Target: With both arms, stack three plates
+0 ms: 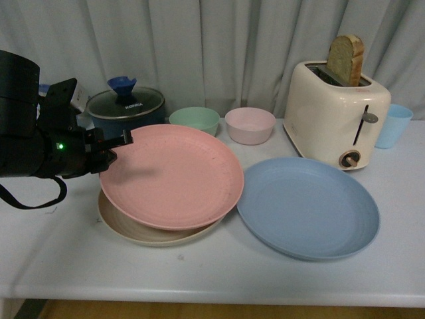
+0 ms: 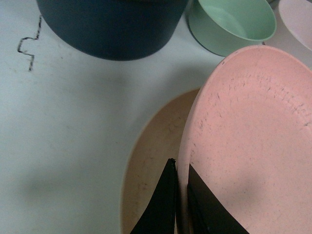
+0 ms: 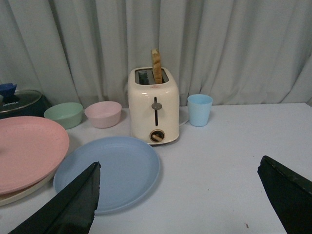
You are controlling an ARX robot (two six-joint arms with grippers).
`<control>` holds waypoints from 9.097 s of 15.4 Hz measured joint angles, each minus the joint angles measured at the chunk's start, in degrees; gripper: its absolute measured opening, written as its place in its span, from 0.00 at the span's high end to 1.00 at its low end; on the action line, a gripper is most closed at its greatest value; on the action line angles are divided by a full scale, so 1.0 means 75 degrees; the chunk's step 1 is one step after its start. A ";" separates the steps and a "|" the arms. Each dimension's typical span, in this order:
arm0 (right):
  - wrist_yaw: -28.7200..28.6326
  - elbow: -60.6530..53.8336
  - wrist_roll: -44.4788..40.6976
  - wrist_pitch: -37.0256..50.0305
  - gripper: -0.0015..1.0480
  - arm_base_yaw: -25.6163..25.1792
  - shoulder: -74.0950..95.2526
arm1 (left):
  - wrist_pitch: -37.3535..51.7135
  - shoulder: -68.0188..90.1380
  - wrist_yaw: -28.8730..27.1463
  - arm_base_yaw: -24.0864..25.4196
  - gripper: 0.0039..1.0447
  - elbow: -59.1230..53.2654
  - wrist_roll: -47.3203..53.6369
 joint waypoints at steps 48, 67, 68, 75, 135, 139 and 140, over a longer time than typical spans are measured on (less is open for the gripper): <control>0.0000 0.0000 0.0000 0.0000 0.06 0.0000 0.0000 | -0.1652 -1.3933 -0.1107 0.0504 0.99 -0.7793 0.1781; -0.0950 0.2710 0.0644 0.9113 0.06 -0.0761 1.1817 | -0.3806 -1.5985 -0.1107 0.0504 0.07 -0.7790 0.1792; -0.0536 0.3241 0.0784 0.8443 0.06 -0.0501 1.2893 | -0.3806 -1.5985 -0.1107 0.0504 0.06 -0.7790 0.1792; 0.1035 0.5310 0.1626 0.6196 0.06 0.0373 1.6028 | -0.3806 -1.5985 -0.1107 0.0504 0.06 -0.7790 0.1795; 0.0935 0.6219 0.5587 0.4016 0.07 0.3249 1.2966 | -0.3806 -1.5985 -0.1107 0.0504 0.06 -0.7790 0.1792; 0.0425 0.3745 0.0848 0.5910 0.55 0.0376 0.9876 | -0.3806 -1.5985 -0.1107 0.0504 0.06 -0.7790 0.1792; 0.0192 0.3366 0.0425 0.6132 0.69 -0.0105 0.9119 | -0.3809 -1.5985 -0.1110 0.0504 0.06 -0.7790 0.1792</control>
